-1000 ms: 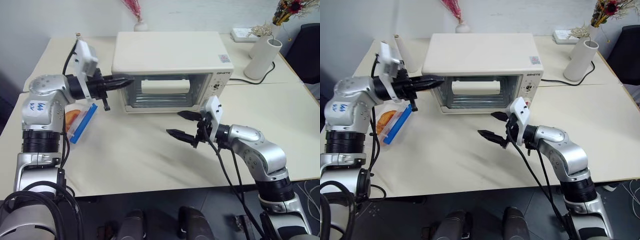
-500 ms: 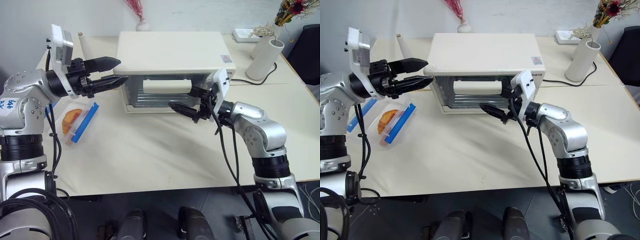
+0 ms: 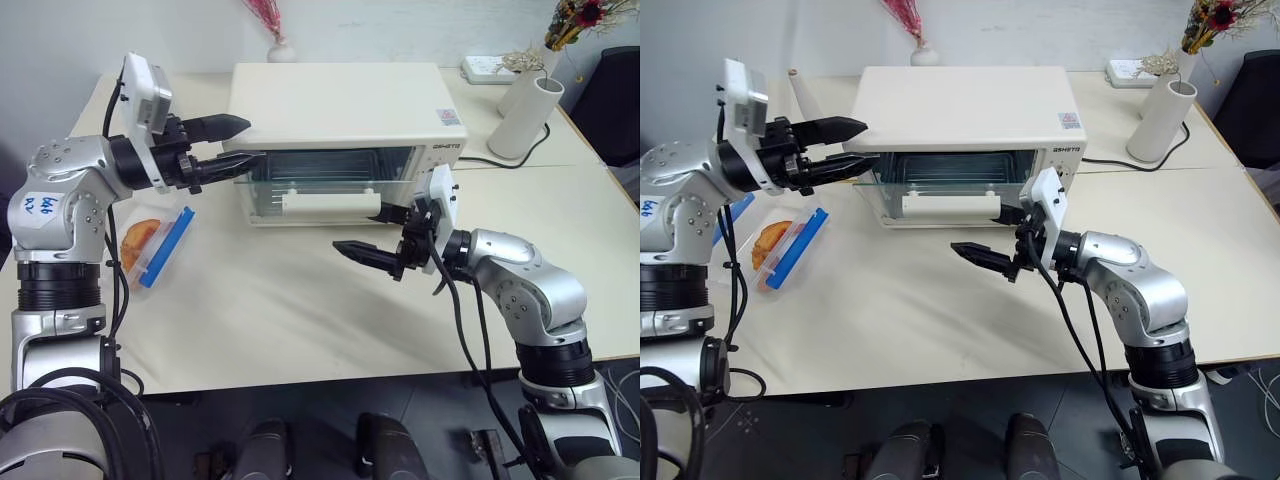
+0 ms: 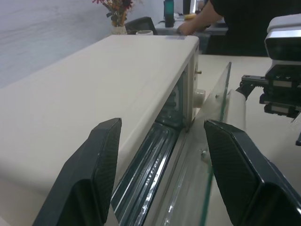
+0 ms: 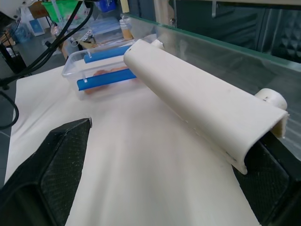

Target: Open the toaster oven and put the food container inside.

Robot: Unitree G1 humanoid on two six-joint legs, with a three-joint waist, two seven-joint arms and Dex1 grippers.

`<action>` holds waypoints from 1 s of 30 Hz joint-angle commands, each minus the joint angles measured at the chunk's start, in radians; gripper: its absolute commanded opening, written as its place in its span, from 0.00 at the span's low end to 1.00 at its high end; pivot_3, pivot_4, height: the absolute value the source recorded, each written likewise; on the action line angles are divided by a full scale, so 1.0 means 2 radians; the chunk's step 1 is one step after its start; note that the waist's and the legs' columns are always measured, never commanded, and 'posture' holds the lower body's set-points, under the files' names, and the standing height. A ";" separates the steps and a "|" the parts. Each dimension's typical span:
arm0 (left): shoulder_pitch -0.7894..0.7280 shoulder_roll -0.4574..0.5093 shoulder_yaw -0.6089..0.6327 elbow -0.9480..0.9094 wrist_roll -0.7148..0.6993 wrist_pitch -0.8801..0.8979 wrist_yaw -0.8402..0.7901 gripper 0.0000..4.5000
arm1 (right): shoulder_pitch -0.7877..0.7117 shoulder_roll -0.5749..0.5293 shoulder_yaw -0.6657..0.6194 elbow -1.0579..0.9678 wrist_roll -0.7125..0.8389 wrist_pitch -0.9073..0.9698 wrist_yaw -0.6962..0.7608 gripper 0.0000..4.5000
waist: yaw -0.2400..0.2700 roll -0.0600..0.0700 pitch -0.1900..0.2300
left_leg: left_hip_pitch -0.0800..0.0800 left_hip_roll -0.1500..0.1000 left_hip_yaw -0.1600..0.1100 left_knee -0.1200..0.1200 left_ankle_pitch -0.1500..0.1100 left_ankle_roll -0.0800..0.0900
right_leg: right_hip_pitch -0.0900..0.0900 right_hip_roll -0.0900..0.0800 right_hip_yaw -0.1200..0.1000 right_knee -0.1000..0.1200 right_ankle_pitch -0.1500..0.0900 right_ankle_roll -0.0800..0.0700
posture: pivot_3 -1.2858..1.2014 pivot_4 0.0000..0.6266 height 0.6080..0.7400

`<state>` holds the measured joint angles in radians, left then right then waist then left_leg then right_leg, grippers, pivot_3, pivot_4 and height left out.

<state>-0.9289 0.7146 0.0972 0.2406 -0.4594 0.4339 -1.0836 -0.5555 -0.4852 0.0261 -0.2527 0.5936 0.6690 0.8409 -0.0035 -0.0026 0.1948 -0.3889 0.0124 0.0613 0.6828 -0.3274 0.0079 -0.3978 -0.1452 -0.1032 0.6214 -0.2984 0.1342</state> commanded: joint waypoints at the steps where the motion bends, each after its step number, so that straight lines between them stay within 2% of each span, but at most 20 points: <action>1: -0.027 -0.006 -0.002 0.020 0.015 -0.029 -0.003 0.66 | 0.015 -0.004 0.010 -0.031 -0.005 -0.017 0.006 1.00 | 0.001 0.000 0.000 | 0.000 0.000 0.000 0.000 0.000 0.000 | 0.000 0.000 0.000 0.000 0.000 0.000 | 0.52 0.24 1.00; 2: -0.031 -0.010 -0.005 0.029 0.021 -0.038 -0.002 0.57 | 0.018 -0.004 0.011 -0.031 -0.008 -0.019 0.004 1.00 | 0.001 0.000 0.000 | 0.000 0.000 0.000 0.000 0.000 0.000 | 0.000 0.000 0.000 0.000 0.000 0.000 | 0.52 0.24 1.00; 5: -0.030 -0.014 -0.024 0.044 0.046 -0.076 -0.015 0.43 | 0.024 -0.001 0.014 -0.031 -0.012 -0.022 0.000 1.00 | 0.001 0.000 0.000 | 0.000 0.000 0.000 0.000 0.000 0.000 | 0.000 0.000 0.000 0.000 0.000 0.000 | 0.52 0.24 1.00; 11: -0.014 -0.019 -0.040 0.053 0.066 -0.128 -0.043 0.03 | 0.024 0.004 0.014 -0.028 -0.014 -0.025 -0.009 1.00 | 0.000 0.000 0.000 | 0.000 0.000 0.000 0.000 0.000 0.000 | 0.000 0.000 0.000 0.000 0.000 0.000 | 0.52 0.24 1.00; 12: -0.010 -0.019 -0.042 0.052 0.067 -0.135 -0.048 0.01 | 0.024 0.005 0.015 -0.027 -0.015 -0.025 -0.010 1.00 | 0.000 0.000 0.000 | 0.000 0.000 0.000 0.000 0.000 0.000 | 0.000 0.000 0.000 0.000 0.000 0.000 | 0.52 0.24 1.00; 25: 0.022 -0.030 -0.056 0.065 0.108 -0.167 -0.034 0.01 | 0.020 0.002 0.008 -0.030 -0.009 -0.017 -0.017 1.00 | 0.001 0.000 0.000 | 0.000 0.000 0.000 0.000 0.000 0.000 | 0.000 0.000 0.000 0.000 0.000 0.000 | 0.52 0.24 1.00; 30: 0.038 -0.036 -0.053 0.048 0.101 -0.158 -0.033 0.01 | 0.062 -0.048 -0.029 -0.048 -0.007 -0.007 -0.011 1.00 | 0.004 0.000 0.000 | 0.000 0.000 0.000 0.000 0.000 0.000 | 0.000 0.000 0.000 0.000 0.000 0.000 | 0.52 0.24 1.00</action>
<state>-0.8645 0.6408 -0.0194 0.3706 -0.2458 0.1120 -1.1511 -0.4571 -0.5455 0.0302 -0.2979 0.5618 0.6497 0.8112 0.0035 -0.0032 0.1949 -0.3892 0.0122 0.0610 0.6833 -0.3276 0.0083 -0.3976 -0.1455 -0.1035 0.6213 -0.2984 0.1342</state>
